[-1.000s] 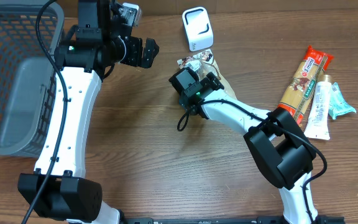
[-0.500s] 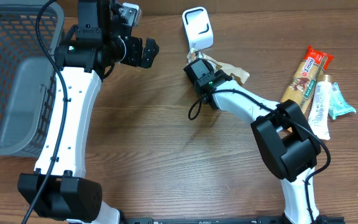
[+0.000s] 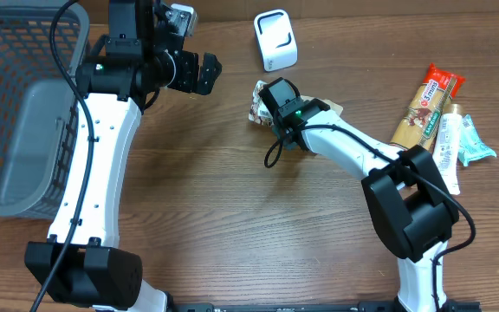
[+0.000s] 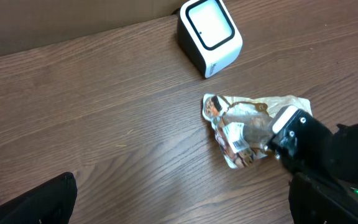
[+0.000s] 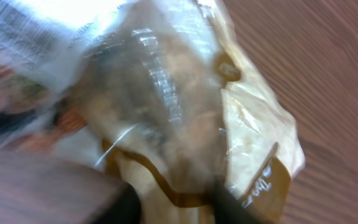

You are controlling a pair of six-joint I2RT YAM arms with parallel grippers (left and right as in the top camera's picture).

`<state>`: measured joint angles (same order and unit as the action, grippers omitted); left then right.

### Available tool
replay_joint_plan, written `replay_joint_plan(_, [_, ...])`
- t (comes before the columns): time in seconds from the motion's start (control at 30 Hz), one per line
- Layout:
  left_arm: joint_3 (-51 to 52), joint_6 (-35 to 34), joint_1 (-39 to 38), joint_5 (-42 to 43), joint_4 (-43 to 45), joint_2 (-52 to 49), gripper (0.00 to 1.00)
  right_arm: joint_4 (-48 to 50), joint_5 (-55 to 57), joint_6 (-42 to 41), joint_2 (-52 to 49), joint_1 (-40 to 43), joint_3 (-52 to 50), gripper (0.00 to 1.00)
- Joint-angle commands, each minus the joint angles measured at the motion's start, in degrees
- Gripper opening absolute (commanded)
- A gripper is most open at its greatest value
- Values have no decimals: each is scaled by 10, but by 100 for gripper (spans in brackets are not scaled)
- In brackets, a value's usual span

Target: Scan the item barcode

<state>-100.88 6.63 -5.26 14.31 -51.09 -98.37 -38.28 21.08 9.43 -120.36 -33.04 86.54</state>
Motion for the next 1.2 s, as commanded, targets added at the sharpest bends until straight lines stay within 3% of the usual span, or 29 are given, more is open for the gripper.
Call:
replay_joint_plan(0.0, [-5,11,-4,1,1,9,100,4,-58,20,31,-2,-5,59])
replay_joint_plan(0.43, [-5,11,-4,1,1,9,100,36,-115,31,24,-32,-7,76])
replay_joint_plan(0.83, [-5,11,-4,1,1,9,100,167,-68,59,-58,-32,-7,73])
replay_joint_plan(0.9, [-5,11,-4,1,1,9,100,172,-68,58,-68,-32,-7,67])
replay_joint_plan(1.07, [-5,11,-4,1,1,9,100,176,-63,38,-72,-32,-7,15])
replay_joint_plan(1.17, [-5,11,-4,1,1,9,100,179,-54,18,-68,-32,-6,4])
